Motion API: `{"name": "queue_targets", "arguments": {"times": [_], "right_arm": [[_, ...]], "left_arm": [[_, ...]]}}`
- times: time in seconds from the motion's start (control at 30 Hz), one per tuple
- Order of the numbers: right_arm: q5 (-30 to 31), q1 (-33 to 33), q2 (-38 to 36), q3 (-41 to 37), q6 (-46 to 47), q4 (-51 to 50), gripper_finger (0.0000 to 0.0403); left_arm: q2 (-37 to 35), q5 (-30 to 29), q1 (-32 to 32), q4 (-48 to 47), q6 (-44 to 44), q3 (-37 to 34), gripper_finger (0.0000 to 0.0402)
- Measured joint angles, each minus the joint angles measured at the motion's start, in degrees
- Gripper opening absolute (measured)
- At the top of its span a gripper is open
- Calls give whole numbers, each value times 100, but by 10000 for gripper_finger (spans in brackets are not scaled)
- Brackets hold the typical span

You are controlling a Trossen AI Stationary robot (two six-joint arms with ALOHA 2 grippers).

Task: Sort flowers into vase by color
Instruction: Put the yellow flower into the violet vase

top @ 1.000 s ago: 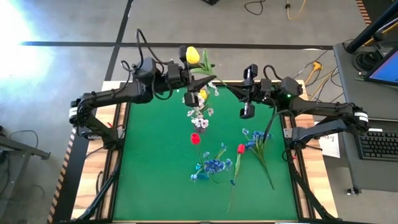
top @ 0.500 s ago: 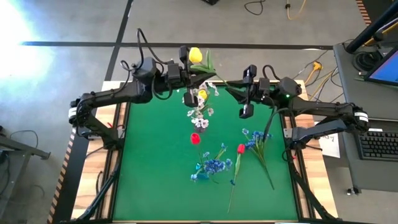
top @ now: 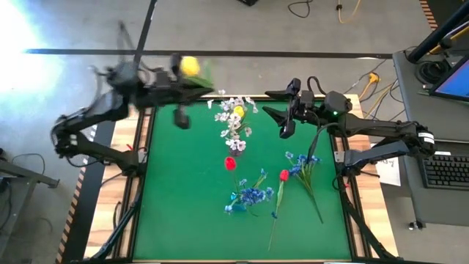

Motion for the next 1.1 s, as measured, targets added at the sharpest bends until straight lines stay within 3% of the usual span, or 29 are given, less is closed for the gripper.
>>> {"name": "queue_targets", "arguments": {"times": [0.17,0.33,0.53,0.73,1.1], "right_arm": [[4,0,0,-2,117,-34,254],[4,0,2,-2,164,-168,254],[47,-13,7,-2,35,-708,249],[735,-15,11,-2,-179,-1255,251],[751,-13,11,-2,16,-1560,251]], "left_arm": [[-1064,-128,-9,-305,-291,-6,0],[-1909,-621,-7,-1492,-322,-81,0],[-2333,-1394,-2,-1510,-144,-1095,0],[-2686,-1704,-1,-409,-82,-2611,0],[-3001,-1566,-4,2405,-770,-5102,0]]}}
